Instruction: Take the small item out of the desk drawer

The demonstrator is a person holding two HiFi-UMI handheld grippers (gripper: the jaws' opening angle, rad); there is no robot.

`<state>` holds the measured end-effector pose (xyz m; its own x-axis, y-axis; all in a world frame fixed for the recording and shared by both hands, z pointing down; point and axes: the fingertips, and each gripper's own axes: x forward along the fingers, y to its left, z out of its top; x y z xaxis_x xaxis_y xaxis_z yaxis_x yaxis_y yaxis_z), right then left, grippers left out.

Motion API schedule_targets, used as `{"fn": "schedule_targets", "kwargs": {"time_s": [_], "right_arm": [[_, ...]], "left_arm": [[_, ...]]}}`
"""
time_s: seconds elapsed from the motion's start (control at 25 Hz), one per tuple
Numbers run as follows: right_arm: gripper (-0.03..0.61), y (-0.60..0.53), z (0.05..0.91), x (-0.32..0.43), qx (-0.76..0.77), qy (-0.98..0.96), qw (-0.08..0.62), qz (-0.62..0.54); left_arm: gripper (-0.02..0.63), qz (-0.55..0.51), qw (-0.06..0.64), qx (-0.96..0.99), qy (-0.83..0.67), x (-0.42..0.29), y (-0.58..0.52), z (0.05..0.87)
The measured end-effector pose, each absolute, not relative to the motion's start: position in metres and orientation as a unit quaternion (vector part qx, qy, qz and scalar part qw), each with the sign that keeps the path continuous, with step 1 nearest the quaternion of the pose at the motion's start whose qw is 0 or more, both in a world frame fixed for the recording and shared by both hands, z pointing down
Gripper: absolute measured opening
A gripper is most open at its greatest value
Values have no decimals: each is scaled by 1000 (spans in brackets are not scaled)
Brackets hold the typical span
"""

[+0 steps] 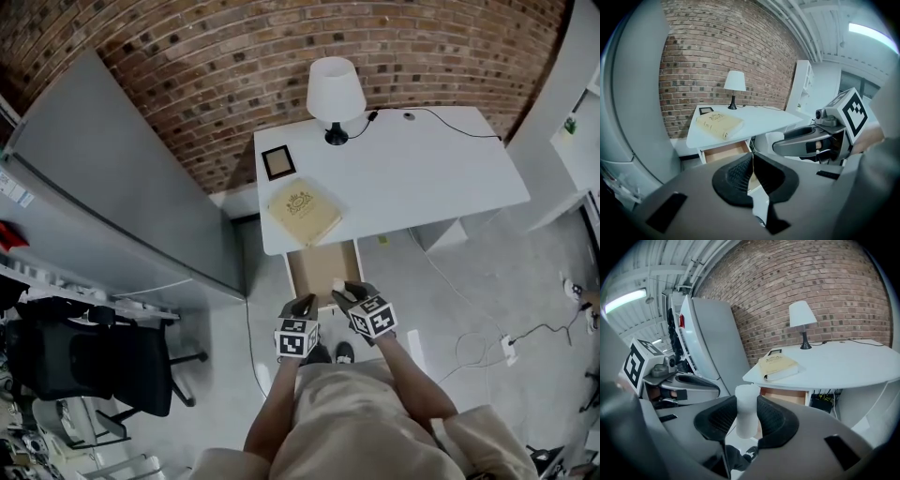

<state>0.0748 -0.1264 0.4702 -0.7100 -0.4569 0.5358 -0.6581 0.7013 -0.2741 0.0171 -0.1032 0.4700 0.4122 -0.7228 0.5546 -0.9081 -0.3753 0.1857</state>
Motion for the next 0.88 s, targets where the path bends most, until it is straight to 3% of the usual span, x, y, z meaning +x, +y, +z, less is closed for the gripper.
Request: {"fn": "schedule_targets", "kwargs": {"time_s": [0.88], "right_arm": [[155,-111,463,77,327,-899,209,205]], "left_arm": [[20,192,243,801,-513,9,-69,476]]}}
